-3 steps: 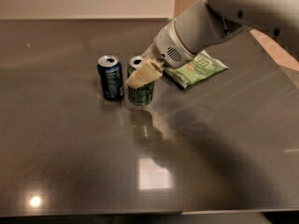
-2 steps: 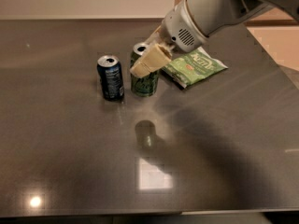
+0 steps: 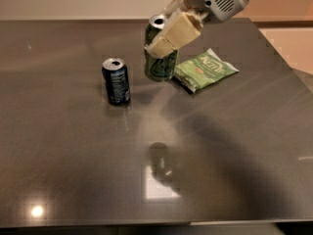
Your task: Pick green can
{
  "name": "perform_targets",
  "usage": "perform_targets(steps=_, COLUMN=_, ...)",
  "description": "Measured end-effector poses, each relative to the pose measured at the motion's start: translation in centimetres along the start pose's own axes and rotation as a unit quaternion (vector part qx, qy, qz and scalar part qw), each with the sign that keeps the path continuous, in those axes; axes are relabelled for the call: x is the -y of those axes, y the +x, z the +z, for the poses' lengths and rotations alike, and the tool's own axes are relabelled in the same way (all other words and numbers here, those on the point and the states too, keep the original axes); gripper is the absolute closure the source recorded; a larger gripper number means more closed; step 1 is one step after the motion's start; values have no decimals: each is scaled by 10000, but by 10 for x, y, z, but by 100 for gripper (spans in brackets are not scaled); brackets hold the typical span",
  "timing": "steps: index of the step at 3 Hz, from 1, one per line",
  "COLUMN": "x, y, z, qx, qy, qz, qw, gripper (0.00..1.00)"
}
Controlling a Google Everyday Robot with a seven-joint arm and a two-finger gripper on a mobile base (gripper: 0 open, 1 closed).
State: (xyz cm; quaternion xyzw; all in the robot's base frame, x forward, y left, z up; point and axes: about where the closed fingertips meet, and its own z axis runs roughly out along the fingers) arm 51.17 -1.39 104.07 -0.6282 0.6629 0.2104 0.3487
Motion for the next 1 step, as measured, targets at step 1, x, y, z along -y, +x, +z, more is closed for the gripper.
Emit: perform_targets(steps=1, x=0, y=0, z=0, qx=0, qy=0, qz=-1, qw=10000, gripper=100)
